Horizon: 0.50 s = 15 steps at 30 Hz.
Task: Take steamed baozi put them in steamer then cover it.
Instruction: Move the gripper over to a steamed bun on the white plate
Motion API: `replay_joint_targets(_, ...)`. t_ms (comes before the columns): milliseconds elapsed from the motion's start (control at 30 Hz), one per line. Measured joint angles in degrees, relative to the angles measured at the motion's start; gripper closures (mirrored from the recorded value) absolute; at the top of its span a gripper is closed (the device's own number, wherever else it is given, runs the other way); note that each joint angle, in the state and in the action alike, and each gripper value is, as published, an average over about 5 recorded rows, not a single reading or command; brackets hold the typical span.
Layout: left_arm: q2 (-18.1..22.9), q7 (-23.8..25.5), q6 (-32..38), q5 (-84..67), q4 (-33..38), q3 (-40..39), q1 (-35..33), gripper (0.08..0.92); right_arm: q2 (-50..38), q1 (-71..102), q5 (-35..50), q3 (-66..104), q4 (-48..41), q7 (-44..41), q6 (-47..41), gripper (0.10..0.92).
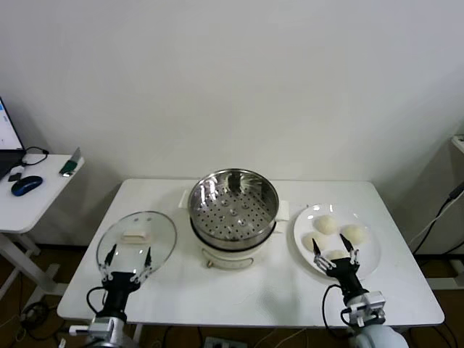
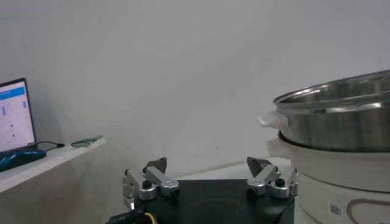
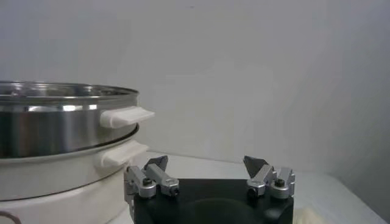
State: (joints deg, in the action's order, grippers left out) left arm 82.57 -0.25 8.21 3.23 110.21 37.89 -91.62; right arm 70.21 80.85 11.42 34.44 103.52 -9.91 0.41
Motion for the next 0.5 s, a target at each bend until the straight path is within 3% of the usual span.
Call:
replay_joint_targets(200,-0.55,-0.6,0.3,-0.29,-0.24,-0.38,0.06,0.177,-7.99,-3.64,-1.17,-0.7,-2.02,-7.94,-2.9,0.203)
replay_joint_targets(500,-1.3,-1.1,0.4,-0.53,-0.03,-1.24,-0.56,0.177,-24.7,-17.17,-9.56,-7.68,-12.45,-29.13,-2.76,0.203)
